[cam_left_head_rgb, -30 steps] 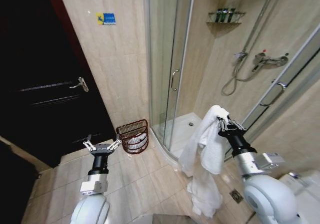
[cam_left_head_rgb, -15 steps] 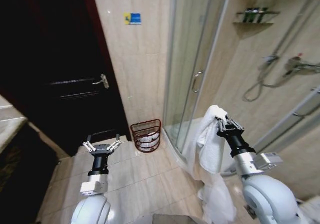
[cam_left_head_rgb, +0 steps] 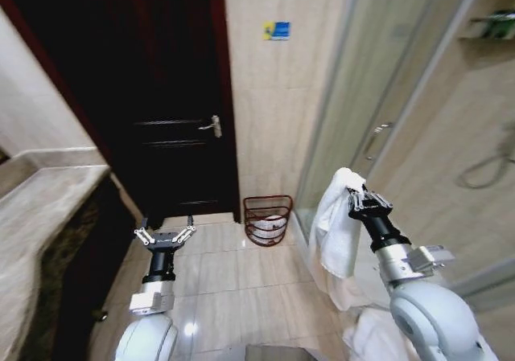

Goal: Discard the used towel into the hamper.

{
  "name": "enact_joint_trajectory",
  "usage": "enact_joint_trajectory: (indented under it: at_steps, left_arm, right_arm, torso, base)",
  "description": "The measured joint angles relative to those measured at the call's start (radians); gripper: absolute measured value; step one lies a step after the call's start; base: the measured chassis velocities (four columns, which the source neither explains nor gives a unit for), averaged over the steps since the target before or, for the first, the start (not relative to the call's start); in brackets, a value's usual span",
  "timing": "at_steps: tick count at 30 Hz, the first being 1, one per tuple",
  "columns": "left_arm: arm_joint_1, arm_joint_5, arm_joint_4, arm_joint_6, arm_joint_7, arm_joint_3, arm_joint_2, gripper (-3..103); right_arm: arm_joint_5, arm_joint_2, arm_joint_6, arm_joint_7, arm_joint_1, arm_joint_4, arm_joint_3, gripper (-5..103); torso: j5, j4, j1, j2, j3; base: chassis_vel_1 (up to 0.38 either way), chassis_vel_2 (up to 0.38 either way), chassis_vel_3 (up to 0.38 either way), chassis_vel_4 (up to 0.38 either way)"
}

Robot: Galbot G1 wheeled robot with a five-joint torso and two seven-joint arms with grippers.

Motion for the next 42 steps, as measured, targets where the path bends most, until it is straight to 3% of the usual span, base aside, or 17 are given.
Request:
enact_joint_trajectory:
  at_steps: [42]
  left_arm:
    - [0.01,0.022,0.006,-0.038,-0.005,0.018,-0.023,100]
  right_arm:
    - [0.038,0.0,0.0,-0.005,0.065,0.0,-0.007,8]
  torso:
    - [0.0,-0.0004,0.0,0.0,0.0]
  base:
    - [0.028,0.04,-0.023,-0.043]
